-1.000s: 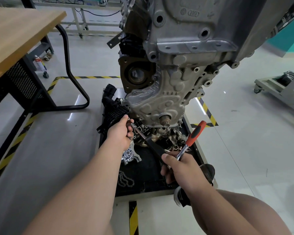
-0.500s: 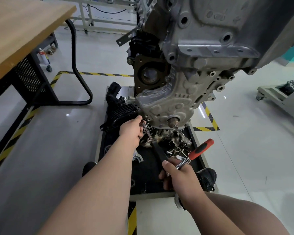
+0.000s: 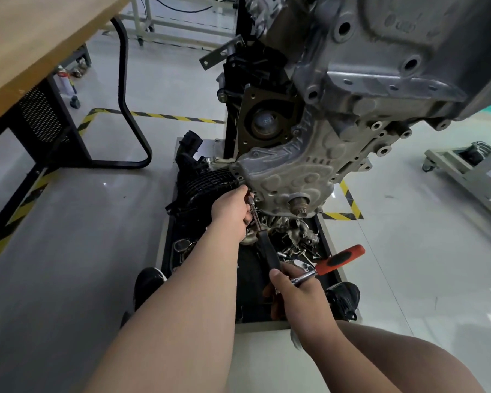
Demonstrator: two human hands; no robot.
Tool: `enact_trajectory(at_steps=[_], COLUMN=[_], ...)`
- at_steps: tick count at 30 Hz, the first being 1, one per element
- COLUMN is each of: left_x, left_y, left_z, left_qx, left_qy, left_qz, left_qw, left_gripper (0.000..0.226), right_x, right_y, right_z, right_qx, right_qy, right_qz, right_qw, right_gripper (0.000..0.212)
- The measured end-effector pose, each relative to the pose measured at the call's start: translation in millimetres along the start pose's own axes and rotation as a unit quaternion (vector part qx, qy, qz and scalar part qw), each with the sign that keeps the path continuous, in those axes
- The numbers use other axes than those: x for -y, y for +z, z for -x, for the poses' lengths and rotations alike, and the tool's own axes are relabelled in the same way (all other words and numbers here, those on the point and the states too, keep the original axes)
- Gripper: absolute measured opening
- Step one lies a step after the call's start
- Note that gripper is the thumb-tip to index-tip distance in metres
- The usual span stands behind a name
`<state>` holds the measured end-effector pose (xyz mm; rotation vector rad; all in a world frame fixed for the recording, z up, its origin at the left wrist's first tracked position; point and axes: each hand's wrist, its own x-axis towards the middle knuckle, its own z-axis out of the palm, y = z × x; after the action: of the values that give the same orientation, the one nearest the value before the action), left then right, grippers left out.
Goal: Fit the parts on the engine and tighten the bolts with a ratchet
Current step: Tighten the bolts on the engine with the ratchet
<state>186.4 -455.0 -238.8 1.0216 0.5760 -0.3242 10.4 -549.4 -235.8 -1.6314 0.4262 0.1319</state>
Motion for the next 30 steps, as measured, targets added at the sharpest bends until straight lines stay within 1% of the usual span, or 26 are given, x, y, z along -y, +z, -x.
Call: enact_trajectory(at_steps=[4, 10, 15, 25, 30], left_x=[-5, -7, -10, -11, -6], left_y=[0, -5, -4, 1, 0], left_z=[0, -1, -3, -8, -10], left_qx=[0.005, -0.012, -0.013, -0.029, -0.03], left_qy=[0.007, 0.005, 0.003, 0.001, -0.014], left_qz=[0.02, 0.025, 0.039, 0.078, 0.058], left_qw=[1.0, 1.0, 0.999, 0.997, 0.998], left_gripper=[0.026, 0.026, 0.019, 0.023, 0.025], right_x=[-1, -4, -1, 8, 4], right_y=[2, 6, 3, 2, 2], right_z=[-3, -7, -10, -15, -15], right_qx=[0.001, 0.004, 0.006, 0.014, 0.01], right_qy=[-0.001, 0.006, 0.007, -0.006, -0.001], right_qz=[0.004, 0.003, 0.001, -0.007, -0.004], right_qw=[1.0, 1.0, 1.0, 1.0, 1.0], right_gripper=[0.015, 0.016, 0.016, 0.015, 0.013])
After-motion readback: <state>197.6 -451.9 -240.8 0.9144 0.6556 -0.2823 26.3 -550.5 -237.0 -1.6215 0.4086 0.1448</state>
